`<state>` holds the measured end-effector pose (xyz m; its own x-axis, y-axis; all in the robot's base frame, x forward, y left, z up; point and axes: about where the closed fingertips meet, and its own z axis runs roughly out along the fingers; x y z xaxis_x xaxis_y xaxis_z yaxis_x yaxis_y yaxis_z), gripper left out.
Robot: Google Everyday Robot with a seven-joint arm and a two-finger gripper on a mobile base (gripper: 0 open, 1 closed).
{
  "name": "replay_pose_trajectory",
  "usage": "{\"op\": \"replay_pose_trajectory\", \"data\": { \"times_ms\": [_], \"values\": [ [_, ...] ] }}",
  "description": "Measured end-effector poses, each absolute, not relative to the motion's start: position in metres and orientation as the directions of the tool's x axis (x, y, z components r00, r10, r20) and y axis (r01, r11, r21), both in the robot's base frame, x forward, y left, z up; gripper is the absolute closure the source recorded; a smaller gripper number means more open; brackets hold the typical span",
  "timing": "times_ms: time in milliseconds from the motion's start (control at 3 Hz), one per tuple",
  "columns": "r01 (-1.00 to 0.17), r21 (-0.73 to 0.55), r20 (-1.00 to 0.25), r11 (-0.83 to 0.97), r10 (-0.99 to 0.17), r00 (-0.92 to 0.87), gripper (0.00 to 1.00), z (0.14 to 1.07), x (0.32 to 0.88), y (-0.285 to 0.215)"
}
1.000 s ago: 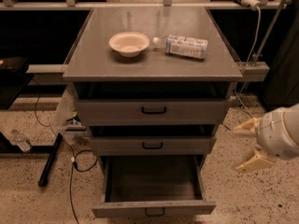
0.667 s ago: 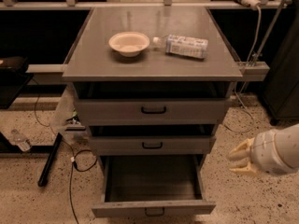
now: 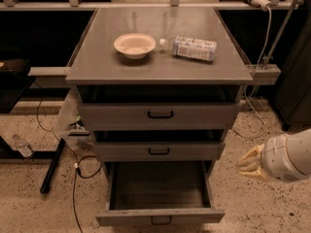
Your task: Close bottom drawer
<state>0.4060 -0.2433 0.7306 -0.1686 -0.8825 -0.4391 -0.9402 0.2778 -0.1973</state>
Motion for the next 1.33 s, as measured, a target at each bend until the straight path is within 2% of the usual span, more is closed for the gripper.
{"op": "replay_pose_trajectory", "data": {
  "times_ms": [667,1333],
  "values": [
    [-0.932,-0.129,-0.445,0.339,-0.859,-0.251,1.0,0.639,0.421,-0.243],
    [-0.874,-0.193,-0.522,0.445,-0.801,-0.292,1.0,0.529,0.442,-0.256]
  ]
}}
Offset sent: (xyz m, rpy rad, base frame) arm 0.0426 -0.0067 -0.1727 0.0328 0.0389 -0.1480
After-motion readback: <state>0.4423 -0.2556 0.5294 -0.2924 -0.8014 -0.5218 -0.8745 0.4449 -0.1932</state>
